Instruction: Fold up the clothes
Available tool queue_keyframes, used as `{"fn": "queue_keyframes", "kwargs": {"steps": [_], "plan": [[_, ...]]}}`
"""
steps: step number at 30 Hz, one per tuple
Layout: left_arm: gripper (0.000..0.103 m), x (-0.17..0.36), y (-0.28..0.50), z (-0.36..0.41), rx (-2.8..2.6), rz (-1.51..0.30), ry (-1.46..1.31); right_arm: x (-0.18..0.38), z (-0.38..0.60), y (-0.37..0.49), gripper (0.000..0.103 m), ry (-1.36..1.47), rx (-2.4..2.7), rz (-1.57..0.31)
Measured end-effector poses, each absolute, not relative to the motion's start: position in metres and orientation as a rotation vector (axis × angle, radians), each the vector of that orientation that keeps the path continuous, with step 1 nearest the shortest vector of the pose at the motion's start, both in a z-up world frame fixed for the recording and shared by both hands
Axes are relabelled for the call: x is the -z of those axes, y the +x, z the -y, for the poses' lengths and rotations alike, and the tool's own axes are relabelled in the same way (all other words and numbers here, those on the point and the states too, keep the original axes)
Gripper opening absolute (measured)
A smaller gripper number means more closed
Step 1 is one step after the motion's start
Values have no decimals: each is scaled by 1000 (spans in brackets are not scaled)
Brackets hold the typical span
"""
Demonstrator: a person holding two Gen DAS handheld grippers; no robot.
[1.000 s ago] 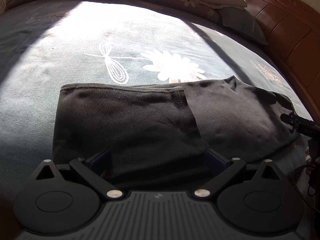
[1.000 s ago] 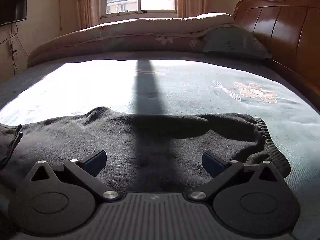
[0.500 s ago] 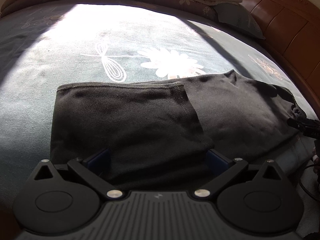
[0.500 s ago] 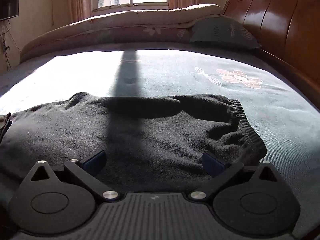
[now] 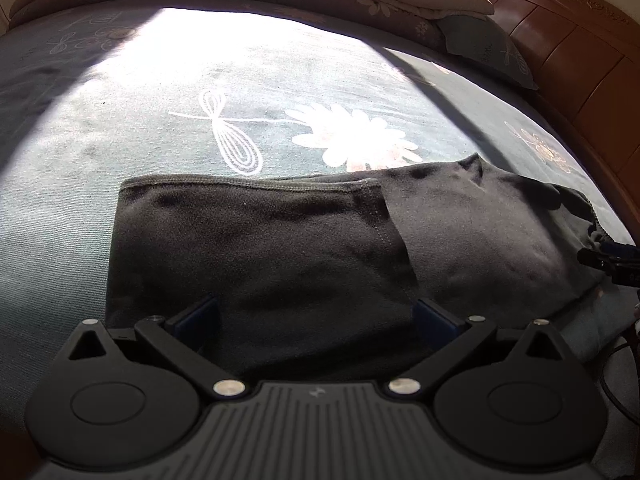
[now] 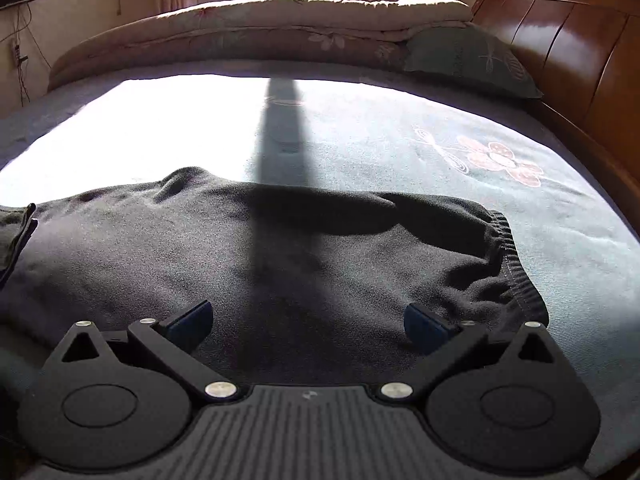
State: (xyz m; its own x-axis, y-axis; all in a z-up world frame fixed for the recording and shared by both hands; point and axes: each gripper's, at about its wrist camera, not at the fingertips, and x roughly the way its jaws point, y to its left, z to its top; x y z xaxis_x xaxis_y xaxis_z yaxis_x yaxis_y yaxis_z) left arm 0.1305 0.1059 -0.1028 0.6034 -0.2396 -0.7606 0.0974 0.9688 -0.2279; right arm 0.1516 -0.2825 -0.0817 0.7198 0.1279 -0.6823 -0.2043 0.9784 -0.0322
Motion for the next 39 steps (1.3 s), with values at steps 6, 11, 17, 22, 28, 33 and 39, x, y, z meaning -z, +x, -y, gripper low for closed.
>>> {"fn": "queue_keyframes", "kwargs": {"steps": [6, 11, 17, 22, 28, 33, 39], "plan": [[102, 102, 128, -113, 221, -904, -200, 103, 270, 175, 103, -85, -224, -862], [102, 101, 131, -118, 226, -911, -238, 77, 267, 207, 103, -37, -280, -760], [102, 102, 133, -114, 222, -922, -212, 81, 256, 263, 103, 38, -357, -714], [102, 102, 137, -113, 213, -934, -203, 109, 254, 276, 103, -5, -366, -750], [102, 102, 139, -110, 204, -941, -181, 95, 244, 264, 103, 36, -376, -713], [102, 102, 138, -111, 205, -939, -191, 113, 230, 274, 103, -12, -381, -736], [102, 102, 140, -109, 196, -946, -181, 98, 218, 270, 103, 60, -468, -734]]}}
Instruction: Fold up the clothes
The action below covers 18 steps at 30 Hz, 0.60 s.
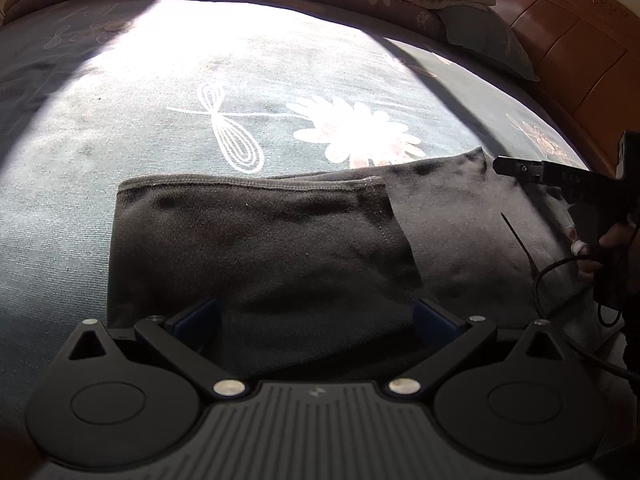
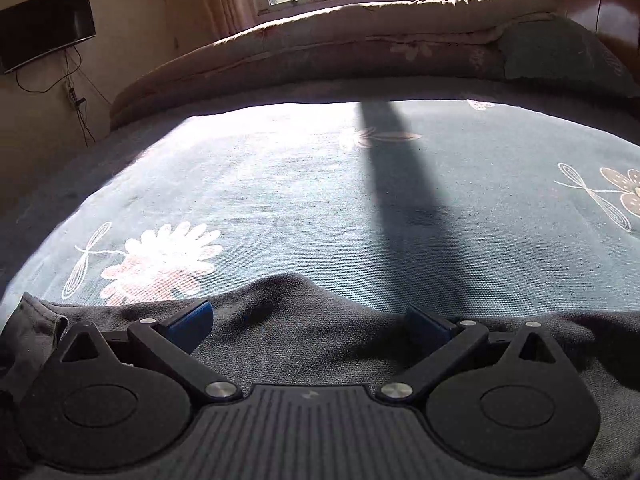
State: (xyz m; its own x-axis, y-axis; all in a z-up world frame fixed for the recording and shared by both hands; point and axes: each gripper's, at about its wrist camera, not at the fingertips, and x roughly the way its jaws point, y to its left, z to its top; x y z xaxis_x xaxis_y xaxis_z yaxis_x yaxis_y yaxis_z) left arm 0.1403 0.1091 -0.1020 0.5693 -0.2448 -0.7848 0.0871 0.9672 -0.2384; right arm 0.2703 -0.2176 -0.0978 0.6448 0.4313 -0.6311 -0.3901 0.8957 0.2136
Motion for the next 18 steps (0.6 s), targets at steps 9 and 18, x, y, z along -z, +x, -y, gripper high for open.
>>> {"fn": "queue_keyframes", "kwargs": {"steps": [9, 18], "plan": [[102, 102, 140, -109, 193, -946, -186, 90, 254, 262, 103, 51, -318, -689], [102, 102, 140, -111, 193, -946, -197, 93, 307, 269, 103, 78, -146, -681]]}}
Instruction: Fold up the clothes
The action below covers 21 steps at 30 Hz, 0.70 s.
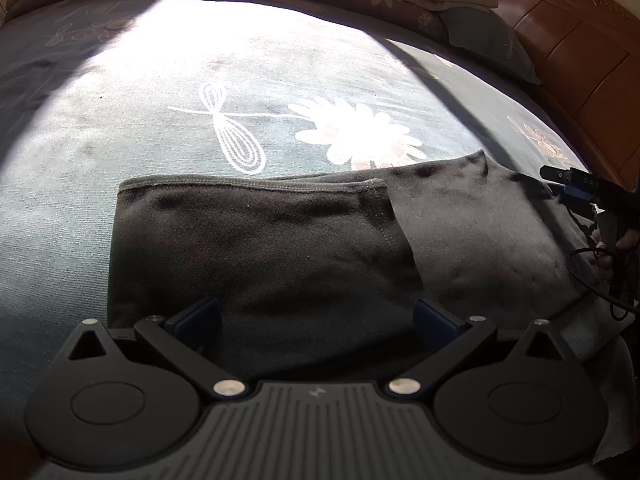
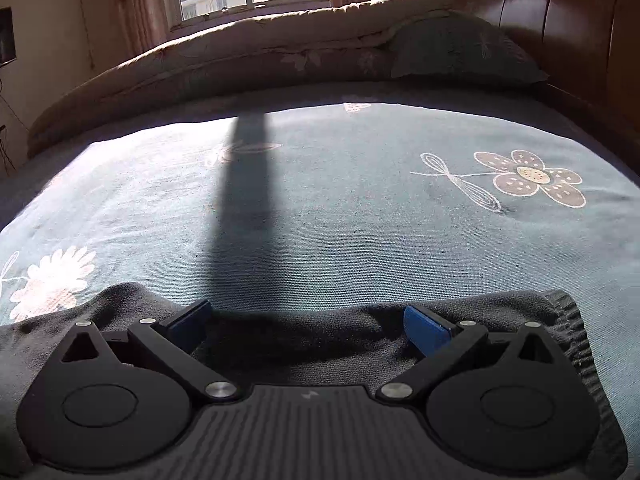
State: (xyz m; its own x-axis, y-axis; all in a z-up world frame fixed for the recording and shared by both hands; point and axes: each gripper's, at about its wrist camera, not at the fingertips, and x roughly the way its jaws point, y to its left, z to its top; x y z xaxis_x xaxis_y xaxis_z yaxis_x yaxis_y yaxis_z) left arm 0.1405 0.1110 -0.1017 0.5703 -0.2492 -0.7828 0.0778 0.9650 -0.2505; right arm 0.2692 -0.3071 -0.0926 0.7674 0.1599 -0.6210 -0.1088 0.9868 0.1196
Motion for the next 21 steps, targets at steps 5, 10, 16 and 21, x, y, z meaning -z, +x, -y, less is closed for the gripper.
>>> {"fn": "queue_keyframes", "kwargs": {"steps": [5, 10, 16, 21], "plan": [[102, 101, 141, -111, 200, -950, -196, 103, 334, 277, 103, 141, -102, -732], [102, 101, 141, -112, 204, -949, -204, 72, 330, 242, 103, 160, -118, -743], [102, 95, 139, -101, 199, -954, -112, 95, 331, 201, 103, 253, -132, -889], [102, 74, 133, -90, 236, -906, -62, 104, 313, 196, 103, 134, -101, -883]]}}
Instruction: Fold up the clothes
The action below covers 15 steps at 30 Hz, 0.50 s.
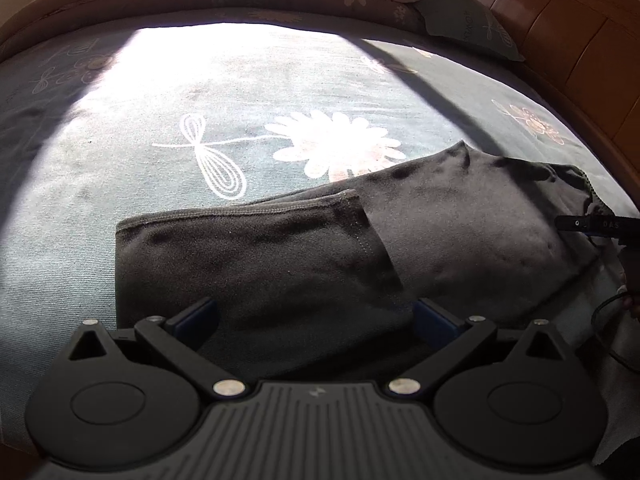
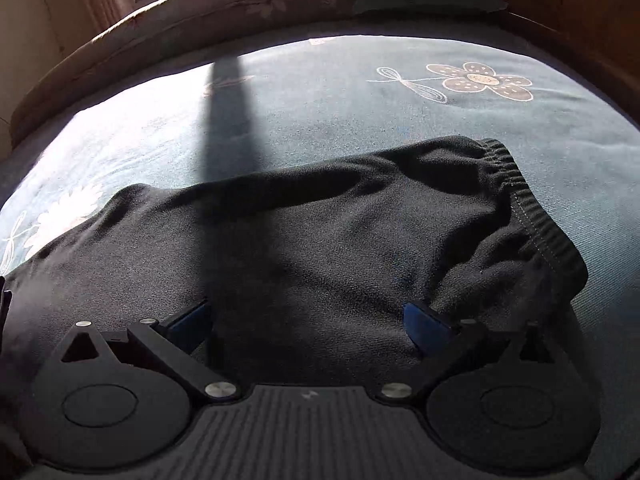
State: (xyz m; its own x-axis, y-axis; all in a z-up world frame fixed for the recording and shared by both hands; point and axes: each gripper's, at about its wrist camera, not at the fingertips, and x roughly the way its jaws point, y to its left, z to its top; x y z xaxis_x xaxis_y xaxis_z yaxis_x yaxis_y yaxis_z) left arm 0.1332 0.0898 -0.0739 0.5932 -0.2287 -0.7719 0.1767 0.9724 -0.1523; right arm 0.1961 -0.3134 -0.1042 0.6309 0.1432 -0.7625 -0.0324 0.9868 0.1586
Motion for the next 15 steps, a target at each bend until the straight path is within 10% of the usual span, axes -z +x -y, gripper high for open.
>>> {"fn": "queue_keyframes", "kwargs": {"steps": [15], "plan": [[102, 101, 142, -37, 289, -991, 22, 106, 311, 193, 103, 131, -75, -860]]}}
